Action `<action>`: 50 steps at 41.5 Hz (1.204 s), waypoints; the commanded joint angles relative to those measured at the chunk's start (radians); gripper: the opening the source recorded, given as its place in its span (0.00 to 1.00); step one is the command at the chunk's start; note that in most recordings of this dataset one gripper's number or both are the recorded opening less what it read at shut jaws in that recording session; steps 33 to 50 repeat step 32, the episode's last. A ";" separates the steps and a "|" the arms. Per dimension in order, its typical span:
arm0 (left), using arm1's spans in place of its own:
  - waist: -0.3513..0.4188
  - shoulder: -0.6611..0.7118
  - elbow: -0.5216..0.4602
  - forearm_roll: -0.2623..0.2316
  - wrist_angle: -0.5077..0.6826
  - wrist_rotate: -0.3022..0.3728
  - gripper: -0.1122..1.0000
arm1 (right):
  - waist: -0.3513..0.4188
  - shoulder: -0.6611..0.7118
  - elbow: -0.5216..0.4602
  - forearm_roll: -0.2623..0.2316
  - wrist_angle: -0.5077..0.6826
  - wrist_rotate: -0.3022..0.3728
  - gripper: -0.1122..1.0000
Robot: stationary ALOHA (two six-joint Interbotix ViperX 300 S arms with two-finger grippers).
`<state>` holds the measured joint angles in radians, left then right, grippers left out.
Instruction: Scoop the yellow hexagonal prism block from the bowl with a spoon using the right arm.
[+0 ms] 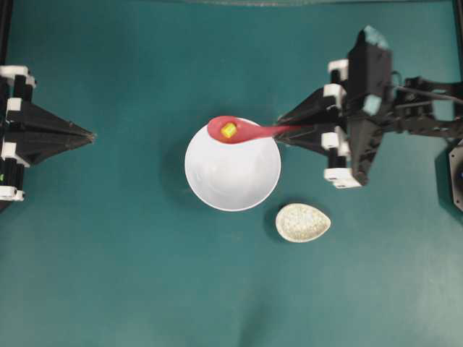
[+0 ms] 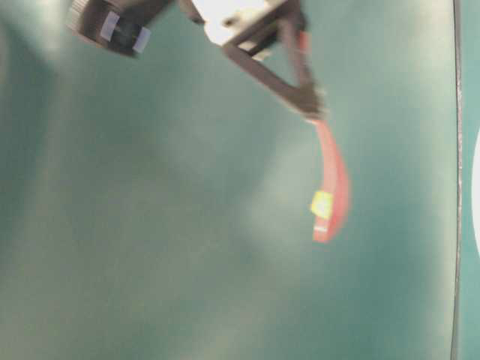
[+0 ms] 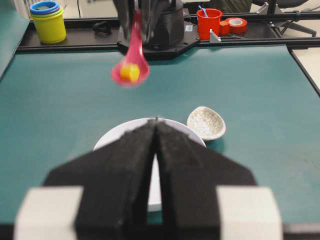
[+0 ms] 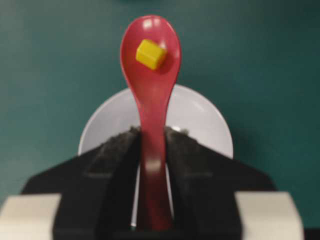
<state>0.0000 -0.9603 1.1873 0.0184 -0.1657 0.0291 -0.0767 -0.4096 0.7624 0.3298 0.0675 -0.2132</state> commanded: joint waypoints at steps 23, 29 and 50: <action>0.002 0.011 -0.002 0.002 -0.009 -0.012 0.10 | 0.003 -0.061 0.000 0.002 0.064 0.009 0.30; 0.002 0.009 -0.002 0.003 -0.009 -0.011 0.10 | 0.003 -0.057 -0.003 -0.002 0.061 0.003 0.30; 0.002 0.009 -0.002 0.003 -0.009 -0.006 0.10 | 0.003 -0.054 -0.003 -0.002 0.060 0.002 0.30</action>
